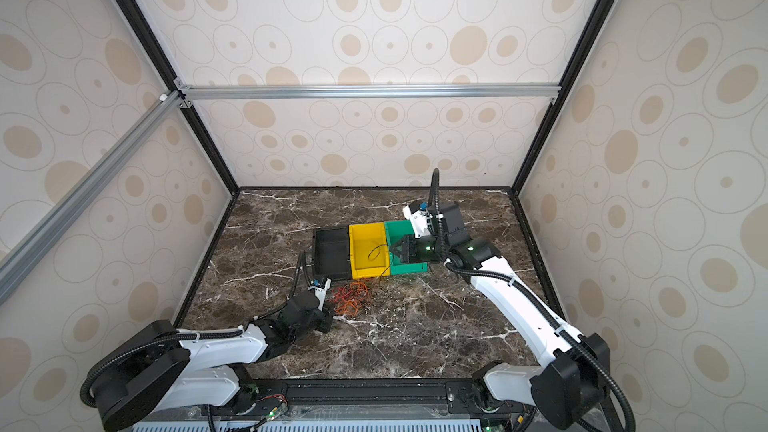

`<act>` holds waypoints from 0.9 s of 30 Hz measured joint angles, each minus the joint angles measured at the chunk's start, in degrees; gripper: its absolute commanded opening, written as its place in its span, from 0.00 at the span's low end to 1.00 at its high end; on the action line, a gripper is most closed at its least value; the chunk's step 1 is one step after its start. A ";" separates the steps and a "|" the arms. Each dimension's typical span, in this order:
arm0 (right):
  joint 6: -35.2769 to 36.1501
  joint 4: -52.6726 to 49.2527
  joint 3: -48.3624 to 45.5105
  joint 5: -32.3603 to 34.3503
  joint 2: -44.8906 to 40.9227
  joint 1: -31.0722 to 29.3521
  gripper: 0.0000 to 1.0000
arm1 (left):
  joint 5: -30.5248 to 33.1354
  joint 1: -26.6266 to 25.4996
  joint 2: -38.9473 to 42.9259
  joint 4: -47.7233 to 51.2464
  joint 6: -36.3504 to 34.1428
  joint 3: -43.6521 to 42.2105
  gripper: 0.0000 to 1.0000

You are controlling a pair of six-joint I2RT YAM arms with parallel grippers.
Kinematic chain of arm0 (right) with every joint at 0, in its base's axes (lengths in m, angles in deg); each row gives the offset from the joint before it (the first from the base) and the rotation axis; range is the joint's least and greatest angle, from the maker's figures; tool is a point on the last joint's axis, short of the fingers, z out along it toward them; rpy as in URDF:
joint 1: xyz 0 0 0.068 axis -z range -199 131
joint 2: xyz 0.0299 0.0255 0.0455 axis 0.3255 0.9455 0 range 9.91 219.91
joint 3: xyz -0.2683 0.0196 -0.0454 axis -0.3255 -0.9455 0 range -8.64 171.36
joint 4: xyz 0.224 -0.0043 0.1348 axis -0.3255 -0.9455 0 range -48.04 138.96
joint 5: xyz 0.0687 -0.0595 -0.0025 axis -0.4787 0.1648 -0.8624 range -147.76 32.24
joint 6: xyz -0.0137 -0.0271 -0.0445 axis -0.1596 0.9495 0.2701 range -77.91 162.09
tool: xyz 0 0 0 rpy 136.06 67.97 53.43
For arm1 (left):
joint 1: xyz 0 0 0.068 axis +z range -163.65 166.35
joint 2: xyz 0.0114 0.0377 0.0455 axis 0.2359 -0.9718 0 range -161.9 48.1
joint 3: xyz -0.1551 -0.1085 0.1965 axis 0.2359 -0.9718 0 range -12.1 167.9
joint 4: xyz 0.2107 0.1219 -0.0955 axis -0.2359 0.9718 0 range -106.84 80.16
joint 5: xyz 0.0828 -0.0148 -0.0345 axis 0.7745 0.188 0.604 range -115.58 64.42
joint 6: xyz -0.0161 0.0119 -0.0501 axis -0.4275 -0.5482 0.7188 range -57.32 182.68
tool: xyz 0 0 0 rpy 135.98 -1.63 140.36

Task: Untangle the cables
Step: 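Lift the red wire loop with the left gripper while the right gripper pulls back, then carry the black wire over the green bin and open the right gripper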

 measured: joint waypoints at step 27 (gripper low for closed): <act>2.03 -6.69 14.93 0.33 -0.28 9.81 0.00 | -4.55 2.32 4.37 3.85 0.85 0.48 0.47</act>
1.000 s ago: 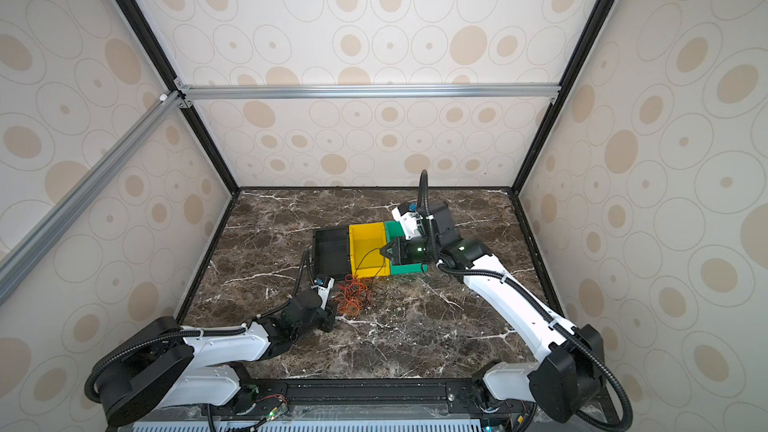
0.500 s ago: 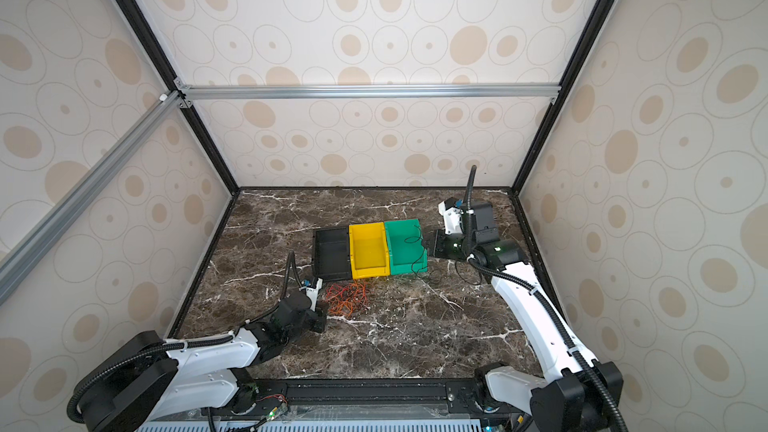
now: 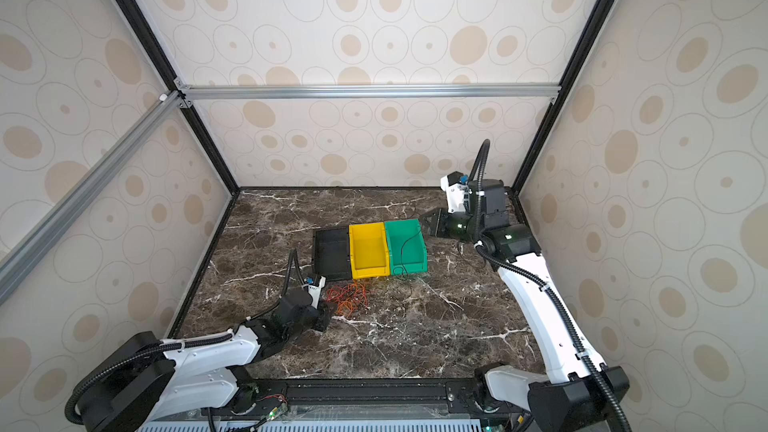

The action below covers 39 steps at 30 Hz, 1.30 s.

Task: Untangle the cables
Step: 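Carry the black wire over the green bin and open the right gripper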

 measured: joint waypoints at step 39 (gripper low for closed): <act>2.03 11.43 -5.68 6.29 19.93 0.09 0.00 | -1.40 0.63 -2.03 0.68 -0.83 2.71 0.49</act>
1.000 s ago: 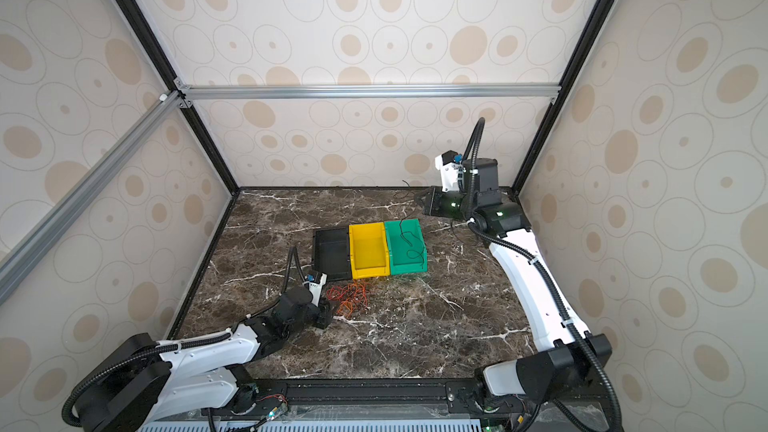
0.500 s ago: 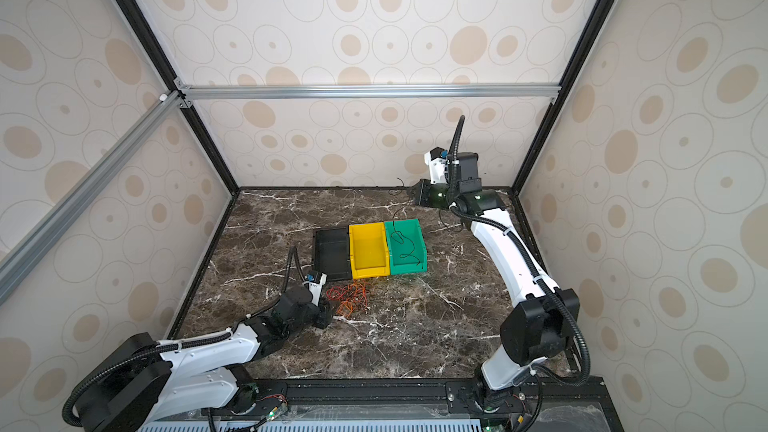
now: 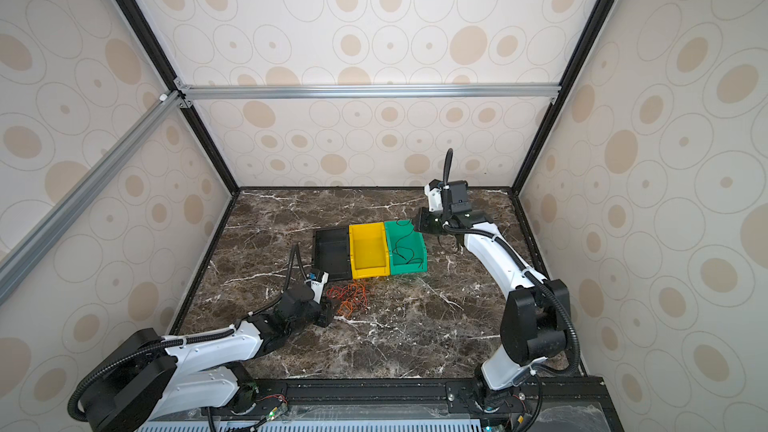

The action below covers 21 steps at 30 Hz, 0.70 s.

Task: Untangle the cables
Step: 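Carry the black wire over the green bin and open the right gripper, then move the right gripper back to the tangle and pinch a red wire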

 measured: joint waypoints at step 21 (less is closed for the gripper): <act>2.62 -13.38 13.44 16.41 18.53 -7.61 0.36 | -0.98 0.26 -1.25 -0.31 -0.17 0.68 0.49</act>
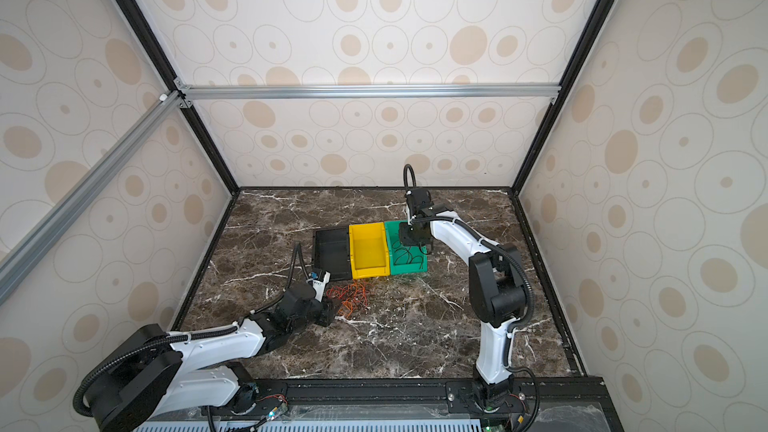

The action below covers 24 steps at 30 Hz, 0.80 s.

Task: Untangle the cables
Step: 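Move the right gripper back to the tangle and pinch a red wire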

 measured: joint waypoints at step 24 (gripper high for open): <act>-0.44 2.73 -13.62 -9.31 -18.34 -0.66 0.49 | -4.15 0.00 0.66 0.00 0.02 0.22 0.62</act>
